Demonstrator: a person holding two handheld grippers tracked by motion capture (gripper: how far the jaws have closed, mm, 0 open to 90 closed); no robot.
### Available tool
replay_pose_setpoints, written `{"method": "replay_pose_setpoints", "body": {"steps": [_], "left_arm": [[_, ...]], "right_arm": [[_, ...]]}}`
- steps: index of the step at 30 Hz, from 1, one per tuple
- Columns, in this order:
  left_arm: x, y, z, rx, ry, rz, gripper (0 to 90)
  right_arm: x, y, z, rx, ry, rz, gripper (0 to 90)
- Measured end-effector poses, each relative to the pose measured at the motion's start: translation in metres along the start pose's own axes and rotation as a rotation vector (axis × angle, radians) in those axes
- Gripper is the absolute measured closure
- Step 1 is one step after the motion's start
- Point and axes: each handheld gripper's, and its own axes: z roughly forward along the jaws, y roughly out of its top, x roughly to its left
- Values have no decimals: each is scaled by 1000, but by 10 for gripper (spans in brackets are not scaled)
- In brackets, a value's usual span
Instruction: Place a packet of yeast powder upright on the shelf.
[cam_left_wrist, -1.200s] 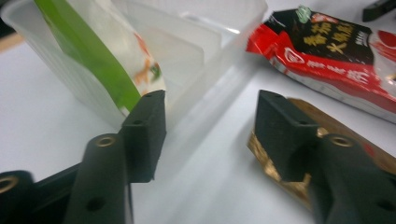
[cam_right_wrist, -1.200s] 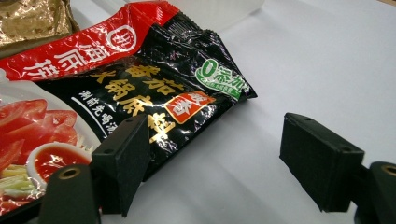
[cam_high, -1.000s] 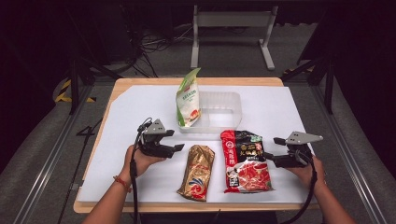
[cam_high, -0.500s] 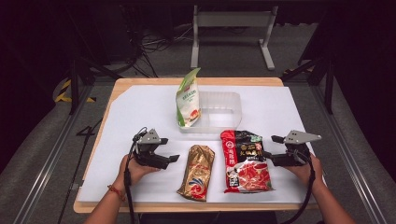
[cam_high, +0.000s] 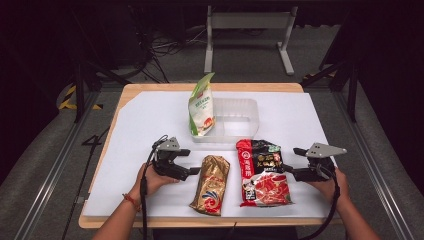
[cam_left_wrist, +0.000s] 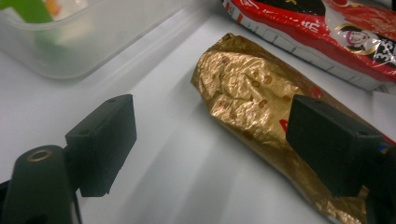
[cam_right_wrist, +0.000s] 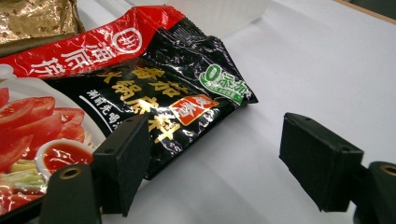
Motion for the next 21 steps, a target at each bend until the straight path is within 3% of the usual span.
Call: {"method": "replay_pose_setpoints", "body": {"steps": [7,12,15,16,21], "left_arm": [[0,15,23,1,-80,-17,163],[3,24,37,19,-89,-15,188],[9,28,48,38,-99,-41,197],[11,28,54,66,-100,-29,195],[13,29,58,83,-113,-42,181]], "right_arm": [[1,-5,-7,3,-16,3,250],[1,-7,-10,6,-22,11,249],[2,-10,-13,8,-25,17,248],[1,-12,-15,-2,-20,26,247],[0,-14,-18,0,-27,31,246]]}}
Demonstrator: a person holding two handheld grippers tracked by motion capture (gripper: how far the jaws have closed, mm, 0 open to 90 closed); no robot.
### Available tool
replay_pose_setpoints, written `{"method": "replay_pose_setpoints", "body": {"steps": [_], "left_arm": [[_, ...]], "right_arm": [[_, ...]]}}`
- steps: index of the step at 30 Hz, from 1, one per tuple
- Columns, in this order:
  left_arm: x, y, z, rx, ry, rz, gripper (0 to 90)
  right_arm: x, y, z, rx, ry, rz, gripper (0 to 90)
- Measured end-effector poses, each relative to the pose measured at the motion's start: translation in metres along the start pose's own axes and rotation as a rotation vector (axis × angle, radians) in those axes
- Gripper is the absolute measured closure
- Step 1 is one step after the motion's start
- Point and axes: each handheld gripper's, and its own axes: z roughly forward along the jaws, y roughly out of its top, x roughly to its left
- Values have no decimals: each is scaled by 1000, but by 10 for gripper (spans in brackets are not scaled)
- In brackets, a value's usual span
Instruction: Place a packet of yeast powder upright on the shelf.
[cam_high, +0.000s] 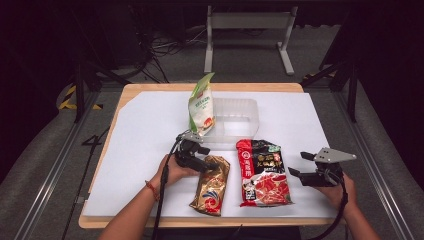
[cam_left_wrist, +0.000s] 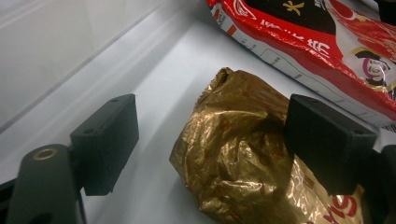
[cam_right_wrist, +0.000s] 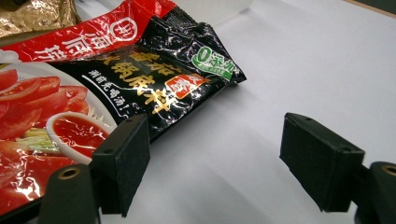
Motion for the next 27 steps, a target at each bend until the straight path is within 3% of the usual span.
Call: {"method": "replay_pose_setpoints", "body": {"steps": [6,10,11,15,18,23,27], "left_arm": [[-5,2,5,33,-31,6,233],[-6,2,7,36,-64,4,316],[-6,2,7,42,-65,-2,371],[-6,0,5,14,-89,-26,548],[-6,-2,3,0,-82,-37,661],[-8,-3,-4,-28,-72,-42,773],[-14,-1,-17,-89,-47,-33,816]], "right_arm": [[0,0,-1,2,3,2,244],[0,-1,-1,3,4,2,244],[0,-1,-1,3,4,3,244],[0,0,-1,4,3,3,242],[0,0,-1,6,4,2,242],[0,0,-1,7,1,0,241],[-1,0,-2,1,-2,4,241]]}}
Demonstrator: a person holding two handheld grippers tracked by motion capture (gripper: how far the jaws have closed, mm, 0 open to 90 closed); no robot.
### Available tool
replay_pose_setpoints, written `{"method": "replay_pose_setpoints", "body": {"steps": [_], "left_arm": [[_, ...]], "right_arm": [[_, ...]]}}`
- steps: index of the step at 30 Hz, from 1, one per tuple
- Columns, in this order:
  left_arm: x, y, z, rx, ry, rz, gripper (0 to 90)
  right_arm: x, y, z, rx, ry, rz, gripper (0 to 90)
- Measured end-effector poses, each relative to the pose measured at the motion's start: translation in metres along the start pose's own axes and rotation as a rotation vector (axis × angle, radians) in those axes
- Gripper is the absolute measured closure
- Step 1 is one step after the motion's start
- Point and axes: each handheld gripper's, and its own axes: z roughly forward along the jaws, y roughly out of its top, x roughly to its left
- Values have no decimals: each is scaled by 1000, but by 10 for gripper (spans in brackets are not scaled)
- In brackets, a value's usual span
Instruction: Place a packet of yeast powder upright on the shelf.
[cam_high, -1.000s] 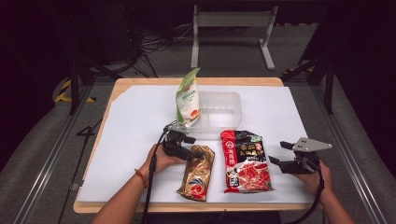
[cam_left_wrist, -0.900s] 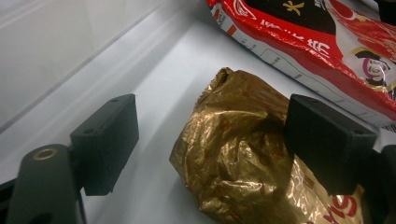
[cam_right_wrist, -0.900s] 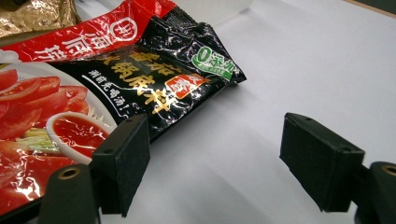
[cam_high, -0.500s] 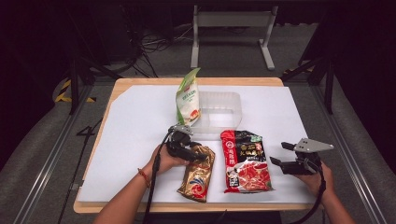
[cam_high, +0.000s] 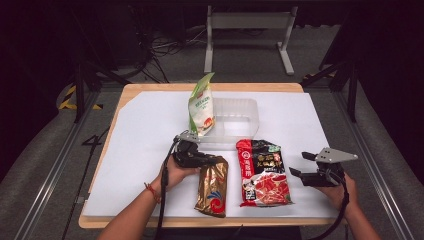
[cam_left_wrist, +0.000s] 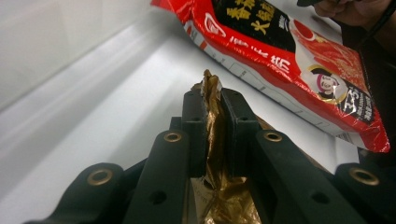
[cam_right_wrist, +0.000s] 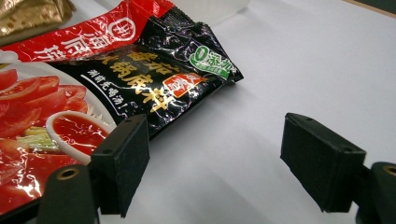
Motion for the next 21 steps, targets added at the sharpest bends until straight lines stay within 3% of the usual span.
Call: {"method": "replay_pose_setpoints", "body": {"steps": [4,9,10,15,21], "left_arm": [[-6,2,-12,-48,19,10,823],[-17,7,-37,-161,54,12,828],[-17,7,-37,-161,54,12,829],[-27,12,-63,-284,86,16,832],[-35,16,-78,-343,127,34,835]], "right_arm": [[0,0,0,-1,1,1,239],[0,1,1,-1,1,0,239],[0,1,1,-1,0,0,239],[0,1,0,-3,-3,2,237],[0,1,0,-3,-5,2,237]]}}
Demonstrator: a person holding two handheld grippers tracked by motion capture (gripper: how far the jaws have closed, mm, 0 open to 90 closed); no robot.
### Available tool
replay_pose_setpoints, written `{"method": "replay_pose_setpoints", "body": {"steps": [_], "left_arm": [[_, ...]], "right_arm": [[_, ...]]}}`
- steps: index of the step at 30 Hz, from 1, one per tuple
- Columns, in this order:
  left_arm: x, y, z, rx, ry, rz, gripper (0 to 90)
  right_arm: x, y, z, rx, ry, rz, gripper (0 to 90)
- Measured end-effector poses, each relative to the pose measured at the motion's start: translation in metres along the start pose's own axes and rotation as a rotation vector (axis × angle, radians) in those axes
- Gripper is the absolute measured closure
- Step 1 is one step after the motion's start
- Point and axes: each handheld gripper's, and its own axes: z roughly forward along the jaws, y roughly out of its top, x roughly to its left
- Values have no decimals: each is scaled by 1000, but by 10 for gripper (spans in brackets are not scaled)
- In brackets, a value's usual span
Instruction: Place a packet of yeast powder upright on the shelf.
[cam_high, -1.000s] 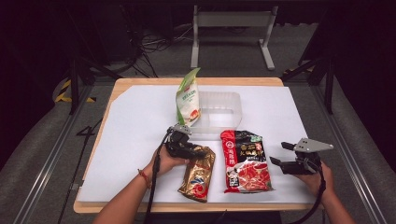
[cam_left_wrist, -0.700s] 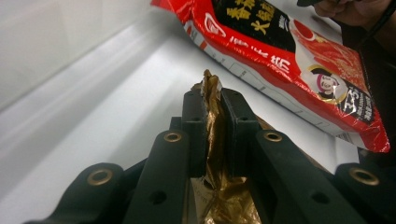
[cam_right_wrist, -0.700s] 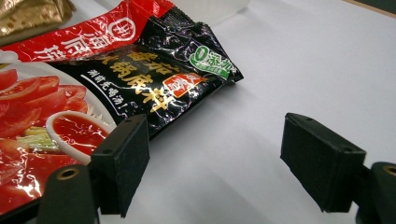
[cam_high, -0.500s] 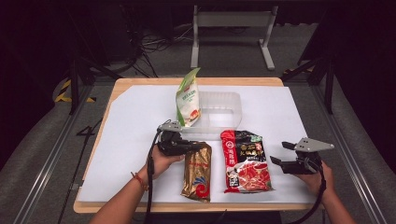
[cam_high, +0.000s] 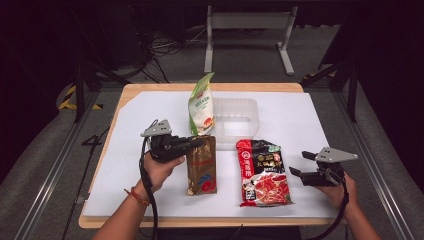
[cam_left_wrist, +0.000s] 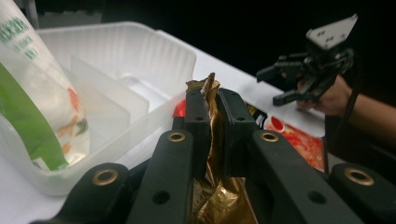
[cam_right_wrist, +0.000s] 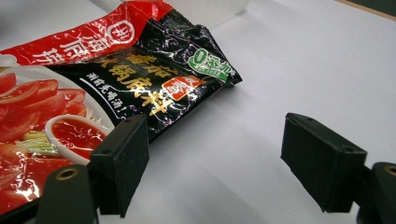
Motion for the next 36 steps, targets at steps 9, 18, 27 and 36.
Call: {"method": "replay_pose_setpoints", "body": {"steps": [9,18,27,36], "left_arm": [[-2,7,-9,-103,-3,-32,839],[-12,23,-4,-153,40,-16,840],[-18,46,11,-196,103,11,844],[-9,71,31,-222,239,-7,845]], "right_arm": [[0,0,0,0,-2,1,237],[0,0,1,5,-6,5,238],[0,0,1,6,-10,3,242],[0,0,1,12,-20,-6,243]]}}
